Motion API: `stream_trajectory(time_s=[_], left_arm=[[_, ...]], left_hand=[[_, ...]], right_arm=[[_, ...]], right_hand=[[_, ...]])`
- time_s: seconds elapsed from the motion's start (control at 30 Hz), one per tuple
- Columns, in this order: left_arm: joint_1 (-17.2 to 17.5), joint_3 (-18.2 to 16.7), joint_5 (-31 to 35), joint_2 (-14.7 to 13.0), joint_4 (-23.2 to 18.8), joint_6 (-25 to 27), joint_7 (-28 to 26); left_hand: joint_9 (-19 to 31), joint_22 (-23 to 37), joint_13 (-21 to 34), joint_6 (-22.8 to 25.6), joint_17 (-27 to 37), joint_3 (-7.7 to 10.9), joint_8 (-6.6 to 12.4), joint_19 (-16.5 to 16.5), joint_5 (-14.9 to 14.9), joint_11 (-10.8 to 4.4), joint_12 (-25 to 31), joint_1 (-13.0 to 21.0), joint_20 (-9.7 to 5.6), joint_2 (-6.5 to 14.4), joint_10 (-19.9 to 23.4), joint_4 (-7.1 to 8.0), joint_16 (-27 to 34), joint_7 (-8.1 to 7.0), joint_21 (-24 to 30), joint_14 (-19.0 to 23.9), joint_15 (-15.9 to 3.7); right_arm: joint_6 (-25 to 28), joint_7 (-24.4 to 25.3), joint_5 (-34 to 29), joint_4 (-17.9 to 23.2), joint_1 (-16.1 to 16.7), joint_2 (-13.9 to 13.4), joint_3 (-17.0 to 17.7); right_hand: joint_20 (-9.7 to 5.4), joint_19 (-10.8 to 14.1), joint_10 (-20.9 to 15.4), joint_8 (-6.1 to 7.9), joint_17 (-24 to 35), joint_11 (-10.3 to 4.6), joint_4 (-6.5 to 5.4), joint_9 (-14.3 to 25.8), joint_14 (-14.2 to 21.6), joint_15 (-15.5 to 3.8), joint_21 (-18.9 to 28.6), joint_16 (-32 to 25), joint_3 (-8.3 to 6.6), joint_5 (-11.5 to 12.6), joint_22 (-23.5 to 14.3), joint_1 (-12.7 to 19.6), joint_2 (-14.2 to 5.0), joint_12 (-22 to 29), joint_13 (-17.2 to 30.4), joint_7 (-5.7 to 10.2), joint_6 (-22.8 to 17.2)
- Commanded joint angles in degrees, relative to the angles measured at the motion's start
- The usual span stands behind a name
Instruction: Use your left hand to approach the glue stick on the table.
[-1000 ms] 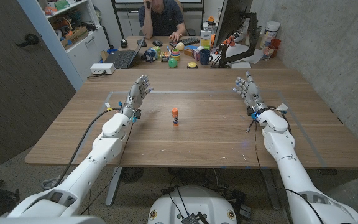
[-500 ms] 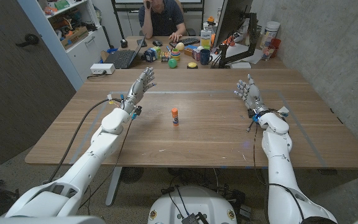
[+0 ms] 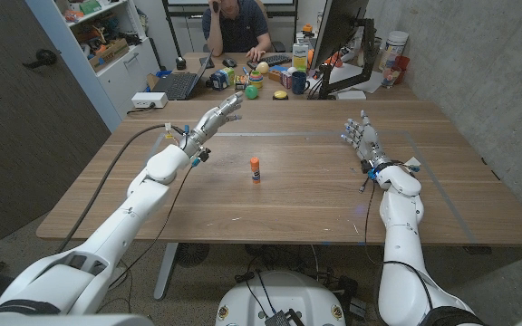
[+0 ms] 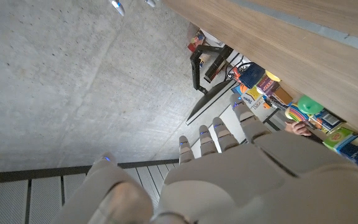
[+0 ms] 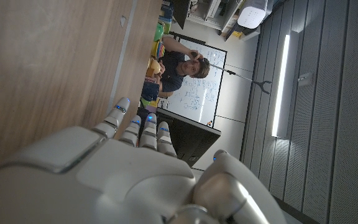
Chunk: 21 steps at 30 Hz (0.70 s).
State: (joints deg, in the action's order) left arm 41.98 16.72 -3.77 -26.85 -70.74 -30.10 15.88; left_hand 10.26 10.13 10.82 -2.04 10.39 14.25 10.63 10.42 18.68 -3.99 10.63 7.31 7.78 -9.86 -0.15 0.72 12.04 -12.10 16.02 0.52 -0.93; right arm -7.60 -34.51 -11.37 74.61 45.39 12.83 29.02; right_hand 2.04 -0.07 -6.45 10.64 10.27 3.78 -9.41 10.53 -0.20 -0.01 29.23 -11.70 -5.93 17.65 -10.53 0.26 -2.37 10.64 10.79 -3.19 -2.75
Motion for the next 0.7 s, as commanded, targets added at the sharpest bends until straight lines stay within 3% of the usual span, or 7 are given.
stream_trajectory(time_s=[0.03,0.33,0.47,0.7], left_arm=[[-2.0,1.9,5.5,-2.8,-3.7,-2.6,3.7],[-2.6,3.1,11.3,-6.1,-8.7,-2.8,5.3],[-2.4,3.1,13.8,-7.9,-11.5,-2.5,5.7],[-1.4,2.4,16.4,-10.1,-15.3,-2.6,5.5]], left_hand=[[0.4,0.0,0.1,0.7,0.0,-0.17,0.75,1.1,0.2,-1.17,-0.1,2.1,2.52,0.1,-0.2,-1.44,-0.1,-0.52,-0.6,-0.7,-0.30],[0.5,0.0,0.1,1.2,0.0,-0.40,0.98,1.1,0.4,-1.85,0.0,4.2,3.30,0.4,-0.4,-2.71,0.2,-0.55,-1.4,-0.2,-0.37],[0.5,0.0,0.1,1.2,0.1,-0.41,1.08,1.6,0.8,-2.64,0.0,7.0,4.27,0.6,-0.9,-4.37,0.3,-0.57,-2.1,0.2,0.10],[0.6,0.0,0.2,1.3,0.2,-0.55,1.18,1.2,1.2,-2.92,-0.1,10.8,4.48,0.7,-2.1,-6.58,0.2,-0.59,-3.4,-0.5,0.83]], right_arm=[[-0.5,-1.6,-1.8,-1.0,-1.1,1.6,2.5],[-1.0,-2.2,-2.2,-1.8,-1.7,1.8,3.3],[-1.3,-2.3,-2.3,-2.4,-2.0,1.8,3.6],[-1.7,-2.7,-2.3,-3.5,-2.4,1.8,4.0]], right_hand=[[0.22,0.2,-0.4,0.24,0.1,-0.17,-0.01,0.1,0.4,0.43,-0.1,-0.3,0.44,0.3,-0.1,0.4,-0.14,0.3,0.1,-0.54,0.1],[0.23,0.2,-0.4,0.23,0.1,-0.21,0.00,0.1,0.4,0.53,-0.3,-0.3,0.61,0.4,-0.1,0.4,-0.20,0.3,0.1,-0.57,0.1],[0.26,0.2,-0.4,0.24,0.1,-0.15,0.00,0.1,0.4,0.58,-0.3,-0.3,0.65,0.4,-0.1,0.4,-0.22,0.3,0.1,-0.55,0.1],[0.24,0.2,-0.4,0.22,0.1,-0.30,0.00,0.1,0.3,0.65,-0.4,-0.3,0.79,0.4,-0.1,0.4,-0.25,0.3,0.1,-0.52,0.1]])
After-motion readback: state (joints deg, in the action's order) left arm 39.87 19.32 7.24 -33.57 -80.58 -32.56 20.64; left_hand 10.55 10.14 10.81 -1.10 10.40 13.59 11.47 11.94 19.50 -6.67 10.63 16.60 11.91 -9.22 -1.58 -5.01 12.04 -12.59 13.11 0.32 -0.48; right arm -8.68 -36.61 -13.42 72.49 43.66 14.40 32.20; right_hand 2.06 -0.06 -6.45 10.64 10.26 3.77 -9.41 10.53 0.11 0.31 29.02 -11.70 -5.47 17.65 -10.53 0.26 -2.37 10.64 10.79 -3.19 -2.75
